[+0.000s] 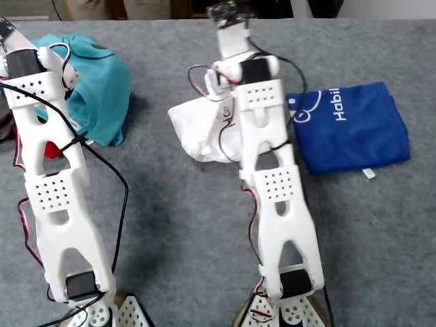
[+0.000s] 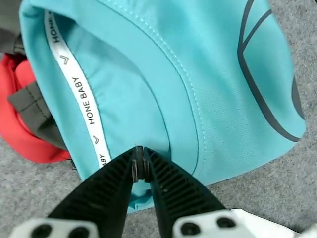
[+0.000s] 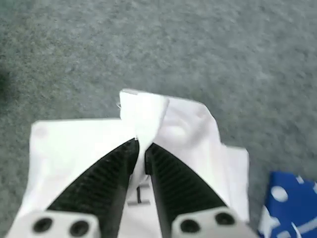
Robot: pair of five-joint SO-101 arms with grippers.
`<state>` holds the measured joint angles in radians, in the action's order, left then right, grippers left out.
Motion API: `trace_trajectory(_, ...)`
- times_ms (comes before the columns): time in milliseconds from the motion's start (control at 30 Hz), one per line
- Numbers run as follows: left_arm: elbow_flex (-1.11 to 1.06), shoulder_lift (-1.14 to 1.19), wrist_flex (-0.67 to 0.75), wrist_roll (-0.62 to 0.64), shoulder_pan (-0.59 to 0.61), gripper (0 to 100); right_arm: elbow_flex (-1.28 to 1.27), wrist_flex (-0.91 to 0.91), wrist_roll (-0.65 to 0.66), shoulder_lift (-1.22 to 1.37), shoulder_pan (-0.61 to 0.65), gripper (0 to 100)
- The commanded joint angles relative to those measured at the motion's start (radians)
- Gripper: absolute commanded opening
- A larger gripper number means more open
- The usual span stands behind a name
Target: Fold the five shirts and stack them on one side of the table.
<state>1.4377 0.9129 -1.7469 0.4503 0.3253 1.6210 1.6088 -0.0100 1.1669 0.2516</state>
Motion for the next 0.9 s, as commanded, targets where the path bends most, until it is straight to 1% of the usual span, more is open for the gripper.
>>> trace_trajectory(0, 0.040, -0.013, -0.005, 0.006, -0.014, 2, 0.048, 0.123, -0.049, -0.117, -0.045, 0.3)
trace_trajectory(67, 0.040, -0.013, -0.005, 0.006, -0.014, 2, 0.048, 0.173, -0.074, -0.134, -0.070, 0.3)
trace_trajectory(167, 0.040, -0.013, -0.005, 0.006, -0.014, 2, 0.036, 0.180, -0.120, -0.143, -0.120, 0.3)
trace_trajectory(333, 0.040, -0.013, -0.005, 0.006, -0.014, 2, 0.035, 0.181, -0.127, -0.148, -0.170, 0.3)
trace_trajectory(667, 0.040, -0.013, -0.003, 0.005, -0.014, 2, 0.022, 0.181, -0.124, -0.177, -0.162, 0.3)
trace_trajectory(767, 0.040, -0.013, -0.003, 0.005, -0.014, 2, -0.038, 0.181, -0.123, -0.209, -0.163, 0.4)
trace_trajectory(867, 0.040, -0.013, -0.003, 0.005, -0.014, 2, -0.160, 0.181, -0.123, -0.283, -0.162, 0.4)
